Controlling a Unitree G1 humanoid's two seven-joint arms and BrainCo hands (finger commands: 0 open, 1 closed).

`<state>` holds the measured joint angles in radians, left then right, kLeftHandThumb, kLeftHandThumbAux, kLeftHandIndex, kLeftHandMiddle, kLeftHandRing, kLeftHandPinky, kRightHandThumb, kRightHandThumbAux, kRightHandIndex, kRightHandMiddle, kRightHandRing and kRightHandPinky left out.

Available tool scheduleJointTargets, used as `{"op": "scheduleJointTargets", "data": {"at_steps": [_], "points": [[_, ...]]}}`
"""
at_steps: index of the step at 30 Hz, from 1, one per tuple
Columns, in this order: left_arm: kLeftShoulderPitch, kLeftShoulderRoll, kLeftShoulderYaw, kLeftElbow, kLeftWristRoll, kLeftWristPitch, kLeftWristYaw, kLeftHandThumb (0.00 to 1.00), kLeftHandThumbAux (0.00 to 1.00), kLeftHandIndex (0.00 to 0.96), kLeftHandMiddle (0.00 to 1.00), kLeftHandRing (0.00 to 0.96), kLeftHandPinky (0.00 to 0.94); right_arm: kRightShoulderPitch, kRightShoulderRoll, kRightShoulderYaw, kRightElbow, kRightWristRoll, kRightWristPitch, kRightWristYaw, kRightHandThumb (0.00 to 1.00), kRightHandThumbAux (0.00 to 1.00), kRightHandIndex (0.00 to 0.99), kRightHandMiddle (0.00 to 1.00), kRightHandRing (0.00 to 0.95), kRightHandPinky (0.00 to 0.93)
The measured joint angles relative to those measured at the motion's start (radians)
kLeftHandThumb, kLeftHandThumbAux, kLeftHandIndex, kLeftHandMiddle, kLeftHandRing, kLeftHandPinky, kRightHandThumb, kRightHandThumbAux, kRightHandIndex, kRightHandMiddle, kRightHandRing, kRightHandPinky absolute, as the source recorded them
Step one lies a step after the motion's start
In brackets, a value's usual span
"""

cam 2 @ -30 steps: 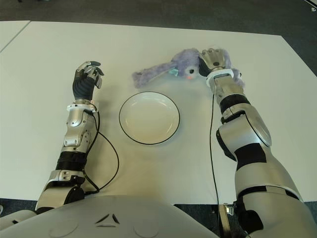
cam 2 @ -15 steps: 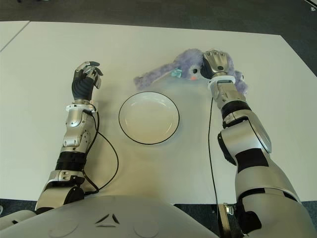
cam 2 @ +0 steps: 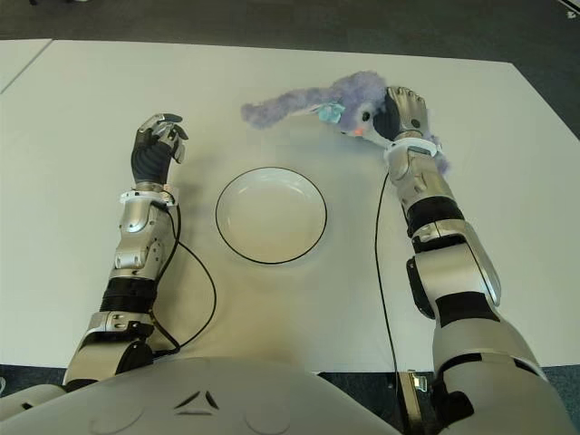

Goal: Put the doll into the plate.

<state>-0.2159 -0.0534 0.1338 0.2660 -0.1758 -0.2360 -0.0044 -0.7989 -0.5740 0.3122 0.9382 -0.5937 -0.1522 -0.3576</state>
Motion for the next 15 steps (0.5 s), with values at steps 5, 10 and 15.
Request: {"op": "scheduleJointTargets", "data": {"at_steps": [5,10,15], "points": [[0.001,0.002,-0.001,0.0,0.0,0.008,0.0,0.708,0.706,0.441,0.889,0.892,0.87,0.057,0.001,-0.068,-0.159,0.053,0.087,0.085,1.0,0.633,0.859,0.461,0.5,0.851],[0.002,0.004,-0.002,0.003,0.001,0.009,0.0,0.709,0.706,0.442,0.889,0.892,0.877,0.118,0.015,-0.139,-0.343,0.105,0.224,0.181,1.0,0.633,0.835,0.457,0.505,0.864],[0.001,0.004,-0.004,0.01,0.001,0.009,0.0,0.711,0.705,0.442,0.89,0.893,0.885,0.158,0.041,-0.197,-0.507,0.142,0.378,0.269,0.986,0.625,0.837,0.482,0.72,0.884]]}}
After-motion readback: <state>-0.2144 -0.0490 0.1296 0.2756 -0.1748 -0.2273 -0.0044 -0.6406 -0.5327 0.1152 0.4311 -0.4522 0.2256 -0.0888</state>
